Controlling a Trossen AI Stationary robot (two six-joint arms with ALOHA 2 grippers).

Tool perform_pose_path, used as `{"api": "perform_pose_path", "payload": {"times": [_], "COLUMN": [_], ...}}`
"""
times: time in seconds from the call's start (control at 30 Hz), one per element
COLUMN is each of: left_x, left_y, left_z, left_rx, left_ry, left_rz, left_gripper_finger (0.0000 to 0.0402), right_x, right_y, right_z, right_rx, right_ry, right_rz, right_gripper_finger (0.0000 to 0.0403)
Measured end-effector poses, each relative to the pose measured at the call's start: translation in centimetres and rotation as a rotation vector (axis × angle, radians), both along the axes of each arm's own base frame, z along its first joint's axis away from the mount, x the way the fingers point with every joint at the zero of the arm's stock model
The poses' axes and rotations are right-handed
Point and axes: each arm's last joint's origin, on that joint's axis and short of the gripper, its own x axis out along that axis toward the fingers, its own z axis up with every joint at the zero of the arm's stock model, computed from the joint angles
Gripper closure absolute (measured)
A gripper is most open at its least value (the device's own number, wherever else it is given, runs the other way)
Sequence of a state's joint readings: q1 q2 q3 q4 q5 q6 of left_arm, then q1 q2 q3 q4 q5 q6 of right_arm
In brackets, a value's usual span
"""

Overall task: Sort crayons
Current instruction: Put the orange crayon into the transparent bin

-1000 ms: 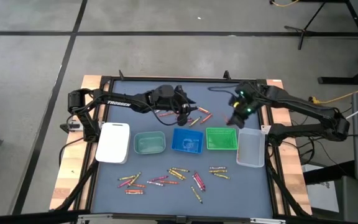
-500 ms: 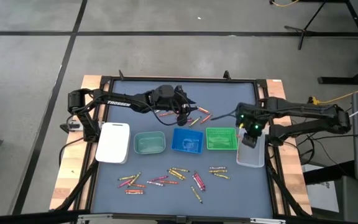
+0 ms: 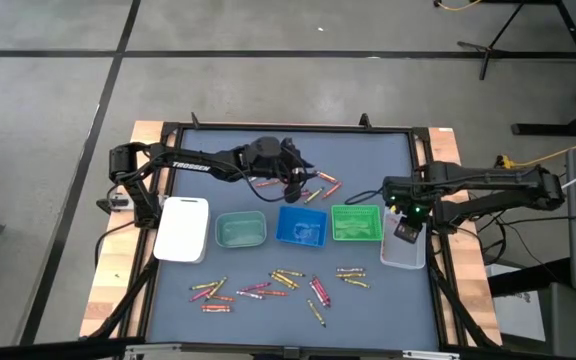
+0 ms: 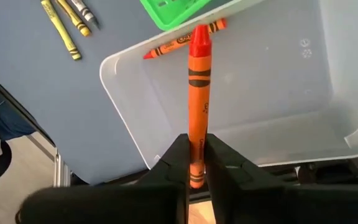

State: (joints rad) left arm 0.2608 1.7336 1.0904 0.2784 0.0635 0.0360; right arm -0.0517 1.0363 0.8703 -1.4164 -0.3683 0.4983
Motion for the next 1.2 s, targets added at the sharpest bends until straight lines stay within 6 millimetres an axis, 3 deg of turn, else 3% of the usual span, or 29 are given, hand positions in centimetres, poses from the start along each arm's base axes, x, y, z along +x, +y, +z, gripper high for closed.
{"api": "perform_pose_path", "payload": {"times": [0.27,0.4,0.97,1.2], "left_x": [-0.3,-0.5,-4.0,-5.3], "left_y": [0.0,0.0,2.6,2.8], "left_z": [-0.7,-1.1,-4.1,-5.4], "left_rx": [-0.02,-0.022,-0.127,-0.163], "left_ry": [0.075,0.119,0.524,0.622], "left_rz": [0.001,0.021,0.143,0.158], "left_gripper_finger": [0.028,0.028,0.028,0.028], "right_x": [0.0,0.0,0.3,0.8], "right_y": [-0.1,-0.3,-0.4,-0.4], "right_z": [0.0,-0.1,-0.1,-0.1], "right_rx": [-0.044,-0.095,-0.128,-0.13], "right_ry": [0.001,0.001,-0.028,-0.079], "right_rz": [0.002,0.005,0.004,0.001], "right_gripper_finger": [0.0276,0.0253,0.0248,0.0248]}}
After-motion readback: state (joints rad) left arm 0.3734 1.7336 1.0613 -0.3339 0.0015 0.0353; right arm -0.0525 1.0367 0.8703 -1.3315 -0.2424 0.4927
